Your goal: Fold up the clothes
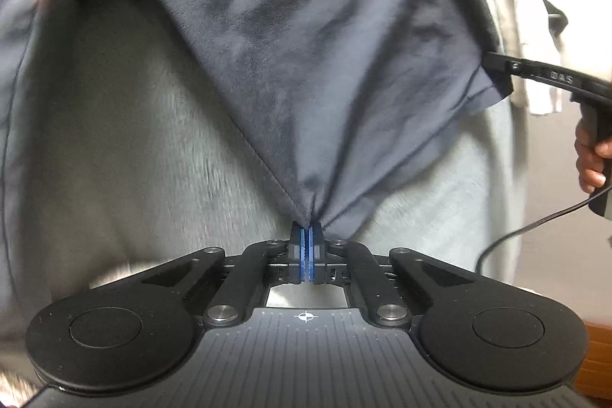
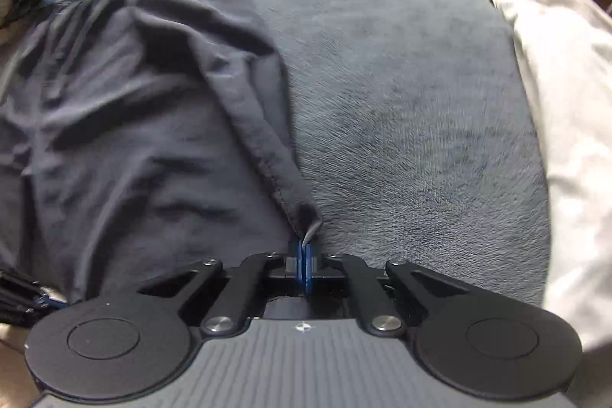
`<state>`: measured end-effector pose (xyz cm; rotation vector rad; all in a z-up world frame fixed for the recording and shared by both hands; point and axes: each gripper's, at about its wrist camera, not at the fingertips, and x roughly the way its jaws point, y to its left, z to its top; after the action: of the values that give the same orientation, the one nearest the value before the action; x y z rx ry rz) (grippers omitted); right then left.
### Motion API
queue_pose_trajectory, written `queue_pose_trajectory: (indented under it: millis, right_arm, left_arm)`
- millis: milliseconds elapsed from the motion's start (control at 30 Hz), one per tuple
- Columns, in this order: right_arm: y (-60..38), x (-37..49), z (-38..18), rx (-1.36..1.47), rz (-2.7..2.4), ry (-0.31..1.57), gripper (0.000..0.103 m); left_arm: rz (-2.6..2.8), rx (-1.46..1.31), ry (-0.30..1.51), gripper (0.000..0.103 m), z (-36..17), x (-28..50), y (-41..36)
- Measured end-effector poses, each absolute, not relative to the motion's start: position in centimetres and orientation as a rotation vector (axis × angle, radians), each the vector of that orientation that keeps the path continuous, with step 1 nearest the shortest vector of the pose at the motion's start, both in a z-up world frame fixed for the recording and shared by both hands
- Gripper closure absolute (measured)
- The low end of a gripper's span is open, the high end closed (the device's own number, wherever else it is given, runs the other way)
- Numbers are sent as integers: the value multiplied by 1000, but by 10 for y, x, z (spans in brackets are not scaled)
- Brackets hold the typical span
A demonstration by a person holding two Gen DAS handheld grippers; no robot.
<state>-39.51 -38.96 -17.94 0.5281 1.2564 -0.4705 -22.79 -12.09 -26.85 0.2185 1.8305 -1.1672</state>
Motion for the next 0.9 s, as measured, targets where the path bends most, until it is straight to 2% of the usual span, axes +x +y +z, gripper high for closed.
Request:
queue_pose_trajectory:
  millis: [167, 300, 367, 400, 433, 467, 500, 567, 633, 733, 900]
  right_arm:
    - [-383, -398, -161, 515, -426, 1330, 102]
    - [-384, -387, -199, 487, -505, 1432, 99]
    - [-386, -382, -214, 472, -538, 1490, 89]
    - [-388, -381, -216, 470, -536, 1501, 88]
    - [-389, -380, -213, 467, -533, 1508, 81]
    - [-391, -379, -208, 454, -535, 1518, 65]
    - [-393, -379, -200, 426, -542, 1528, 59]
    - [-400, -377, -180, 382, -543, 1522, 54]
    - [-414, -369, -155, 396, -540, 1451, 54]
    - [-438, -343, -122, 425, -521, 1261, 54]
    - [-442, -234, -120, 264, -400, 1037, 56]
  left_arm:
    - [-1180, 230, 1880, 103, -265, -220, -115]
    - [-1161, 326, 1887, 103, -285, -227, -132]
    - [-1171, 380, 1888, 101, -291, -231, -138]
    - [-1169, 394, 1893, 101, -293, -231, -139]
    - [-1166, 398, 1897, 100, -293, -229, -139]
    - [-1165, 399, 1906, 98, -293, -228, -138]
    - [-1160, 399, 1914, 96, -293, -225, -136]
    - [-1137, 395, 1919, 85, -291, -218, -132]
    - [-1127, 382, 1916, 80, -289, -210, -127]
    - [-1097, 337, 1920, 80, -292, -198, -120]
    - [-1047, 302, 1930, 80, -304, -187, -119]
